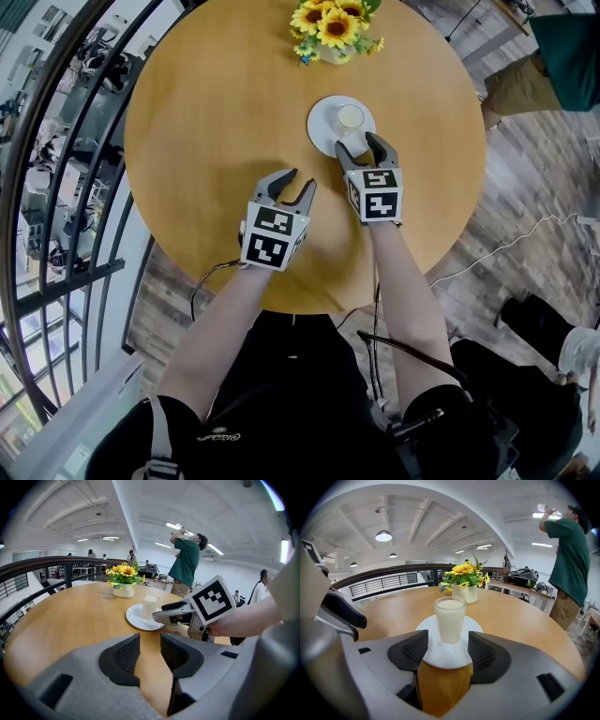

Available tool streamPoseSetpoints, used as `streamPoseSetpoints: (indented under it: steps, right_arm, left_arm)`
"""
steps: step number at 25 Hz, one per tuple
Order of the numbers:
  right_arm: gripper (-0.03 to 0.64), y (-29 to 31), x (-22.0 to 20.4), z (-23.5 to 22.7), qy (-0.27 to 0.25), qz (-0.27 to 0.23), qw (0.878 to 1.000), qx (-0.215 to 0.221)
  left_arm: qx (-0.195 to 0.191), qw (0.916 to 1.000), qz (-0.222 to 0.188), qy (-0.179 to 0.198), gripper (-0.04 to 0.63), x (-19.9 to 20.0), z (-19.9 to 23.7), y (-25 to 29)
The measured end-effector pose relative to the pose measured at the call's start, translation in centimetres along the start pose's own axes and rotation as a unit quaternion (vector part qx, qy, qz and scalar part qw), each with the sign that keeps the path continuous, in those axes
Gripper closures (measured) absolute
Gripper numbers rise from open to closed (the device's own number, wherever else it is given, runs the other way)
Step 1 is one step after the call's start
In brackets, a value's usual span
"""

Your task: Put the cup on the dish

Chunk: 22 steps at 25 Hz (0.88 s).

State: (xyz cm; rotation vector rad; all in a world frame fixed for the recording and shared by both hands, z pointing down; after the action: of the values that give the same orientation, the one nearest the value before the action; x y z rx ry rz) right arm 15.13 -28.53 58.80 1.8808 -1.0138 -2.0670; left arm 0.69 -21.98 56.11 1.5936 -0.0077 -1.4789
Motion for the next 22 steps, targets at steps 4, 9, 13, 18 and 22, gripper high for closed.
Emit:
streamPoseSetpoints:
  steps: [4,9,13,18,22]
  right_arm:
    - [0.352,-1.9,0.2,-0.1,0.002,-0.008,1.0,-0.005]
    - [0.372,-5.7,1.4,1.3,-0.002,-0.029,1.0,-0.005]
    - [0.401,-9.4,2.3,3.5,0.004,-0.048,0.999,0.001]
    - [0.458,-15.3,4.7,7.0,0.007,-0.09,0.996,0.016]
    - [0.477,-19.5,5.7,8.6,0.018,-0.12,0.993,0.013]
  left_arm:
    - [-0.004,0.9998,-0.01,0.019,0.456,0.9,-0.8,-0.6]
    - [-0.008,0.9992,-0.028,0.027,0.455,2.2,-1.7,-2.3]
    - [-0.016,0.9986,-0.04,0.031,0.456,3.1,-2.8,-4.0]
    - [-0.023,0.996,-0.072,0.049,0.456,5.3,-4.6,-7.7]
    - [-0.029,0.992,-0.098,0.074,0.456,6.5,-5.9,-10.3]
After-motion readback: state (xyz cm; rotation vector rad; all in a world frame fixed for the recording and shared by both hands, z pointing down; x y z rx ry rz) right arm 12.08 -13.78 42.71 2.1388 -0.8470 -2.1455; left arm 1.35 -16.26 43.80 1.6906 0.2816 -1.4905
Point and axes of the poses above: the fingertips, and each gripper's own axes: y forward along the fingers, z to its left, x out of its top, the point moved 5 cm from there along -y, backward along the fingers, and after that the axes turned 3 degrees about x, right-handed, at the moved point
